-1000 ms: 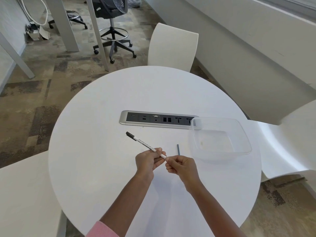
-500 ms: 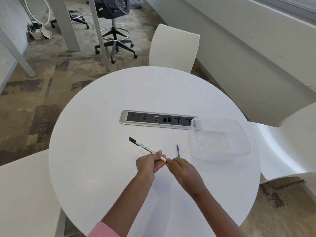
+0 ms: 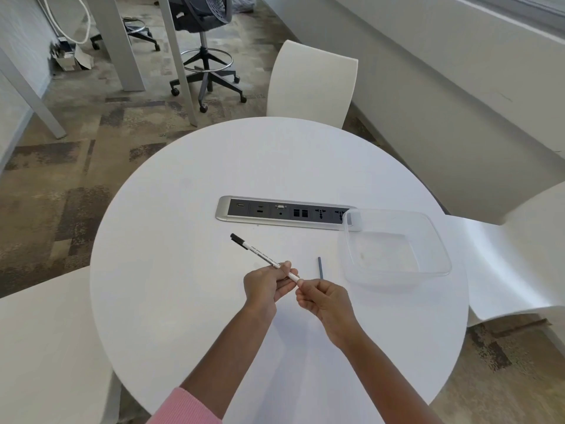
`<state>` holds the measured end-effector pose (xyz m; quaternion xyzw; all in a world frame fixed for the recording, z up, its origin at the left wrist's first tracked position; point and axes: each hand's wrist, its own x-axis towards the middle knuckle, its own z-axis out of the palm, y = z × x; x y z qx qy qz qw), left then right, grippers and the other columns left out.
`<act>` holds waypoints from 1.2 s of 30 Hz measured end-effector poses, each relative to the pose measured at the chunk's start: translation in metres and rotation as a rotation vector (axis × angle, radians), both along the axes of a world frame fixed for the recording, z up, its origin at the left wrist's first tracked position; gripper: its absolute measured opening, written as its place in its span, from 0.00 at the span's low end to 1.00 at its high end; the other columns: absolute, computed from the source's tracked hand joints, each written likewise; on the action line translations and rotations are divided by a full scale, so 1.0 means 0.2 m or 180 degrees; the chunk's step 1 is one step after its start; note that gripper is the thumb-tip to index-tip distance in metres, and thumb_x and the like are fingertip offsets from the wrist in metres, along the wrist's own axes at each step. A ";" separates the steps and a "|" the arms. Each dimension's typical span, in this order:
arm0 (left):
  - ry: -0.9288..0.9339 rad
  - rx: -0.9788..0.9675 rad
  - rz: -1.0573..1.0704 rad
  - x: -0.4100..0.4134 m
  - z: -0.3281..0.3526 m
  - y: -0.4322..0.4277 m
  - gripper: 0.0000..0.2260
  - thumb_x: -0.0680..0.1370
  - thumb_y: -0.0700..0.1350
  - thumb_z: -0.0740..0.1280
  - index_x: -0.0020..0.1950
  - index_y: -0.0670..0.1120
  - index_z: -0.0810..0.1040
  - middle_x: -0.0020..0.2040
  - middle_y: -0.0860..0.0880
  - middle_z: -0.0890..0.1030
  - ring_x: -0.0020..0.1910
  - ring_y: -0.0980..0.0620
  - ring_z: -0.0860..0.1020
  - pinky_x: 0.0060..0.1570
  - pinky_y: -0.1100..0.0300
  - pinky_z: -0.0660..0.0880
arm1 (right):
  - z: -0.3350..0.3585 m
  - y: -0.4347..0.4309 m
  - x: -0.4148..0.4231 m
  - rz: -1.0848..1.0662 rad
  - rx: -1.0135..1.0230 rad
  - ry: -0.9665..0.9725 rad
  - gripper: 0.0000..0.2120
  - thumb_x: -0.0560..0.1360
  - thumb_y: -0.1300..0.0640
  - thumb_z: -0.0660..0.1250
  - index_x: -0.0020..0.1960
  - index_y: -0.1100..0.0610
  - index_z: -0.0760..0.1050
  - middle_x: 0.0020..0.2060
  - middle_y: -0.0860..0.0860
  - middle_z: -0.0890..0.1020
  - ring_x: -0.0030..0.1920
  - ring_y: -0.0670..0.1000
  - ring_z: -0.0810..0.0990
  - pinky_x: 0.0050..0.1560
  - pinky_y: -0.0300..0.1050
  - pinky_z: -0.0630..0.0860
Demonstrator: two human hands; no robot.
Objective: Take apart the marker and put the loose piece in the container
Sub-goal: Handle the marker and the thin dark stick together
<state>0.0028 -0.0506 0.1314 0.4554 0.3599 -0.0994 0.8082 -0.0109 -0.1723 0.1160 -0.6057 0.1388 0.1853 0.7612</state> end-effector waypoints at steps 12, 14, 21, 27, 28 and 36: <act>0.0195 -0.0132 -0.0132 0.01 0.00 -0.02 0.04 0.72 0.32 0.69 0.37 0.35 0.77 0.23 0.45 0.80 0.23 0.53 0.80 0.26 0.64 0.79 | -0.12 -0.14 0.06 0.1257 -0.4119 -0.4480 0.03 0.74 0.61 0.62 0.42 0.59 0.71 0.27 0.52 0.76 0.27 0.52 0.73 0.24 0.43 0.72; 0.0206 -0.0139 -0.0164 0.02 0.00 -0.03 0.04 0.71 0.32 0.69 0.37 0.35 0.77 0.23 0.45 0.80 0.23 0.52 0.80 0.27 0.64 0.79 | -0.13 -0.16 0.07 0.1259 -0.4134 -0.4513 0.02 0.73 0.62 0.63 0.42 0.60 0.73 0.28 0.52 0.77 0.27 0.52 0.73 0.24 0.44 0.72; 0.0057 0.0003 -0.0138 0.05 0.00 -0.03 0.04 0.72 0.34 0.69 0.38 0.37 0.77 0.24 0.47 0.81 0.23 0.54 0.80 0.28 0.65 0.79 | 0.01 -0.04 0.02 0.0151 -0.1048 -0.0639 0.03 0.72 0.59 0.68 0.40 0.57 0.78 0.30 0.51 0.82 0.32 0.48 0.80 0.35 0.36 0.78; 0.0005 0.0107 -0.0171 0.04 0.01 -0.03 0.04 0.73 0.34 0.69 0.38 0.37 0.77 0.29 0.45 0.81 0.23 0.54 0.80 0.26 0.67 0.78 | 0.02 0.00 0.02 0.0127 -0.0354 -0.0033 0.12 0.76 0.59 0.63 0.36 0.60 0.79 0.25 0.50 0.79 0.27 0.46 0.77 0.30 0.34 0.76; 0.0012 0.0100 -0.0146 0.05 0.01 -0.03 0.04 0.72 0.34 0.69 0.38 0.37 0.77 0.28 0.45 0.81 0.23 0.54 0.79 0.26 0.66 0.78 | 0.01 0.01 0.02 0.0129 -0.0559 -0.0234 0.12 0.76 0.60 0.63 0.36 0.60 0.79 0.25 0.50 0.79 0.26 0.46 0.76 0.29 0.34 0.76; 0.0206 -0.0069 -0.0184 0.06 0.02 -0.02 0.05 0.71 0.33 0.70 0.37 0.35 0.76 0.24 0.46 0.80 0.22 0.53 0.80 0.25 0.65 0.77 | -0.09 -0.09 0.03 0.1165 -0.4141 -0.3657 0.10 0.78 0.56 0.57 0.44 0.60 0.74 0.26 0.52 0.74 0.26 0.51 0.72 0.24 0.40 0.70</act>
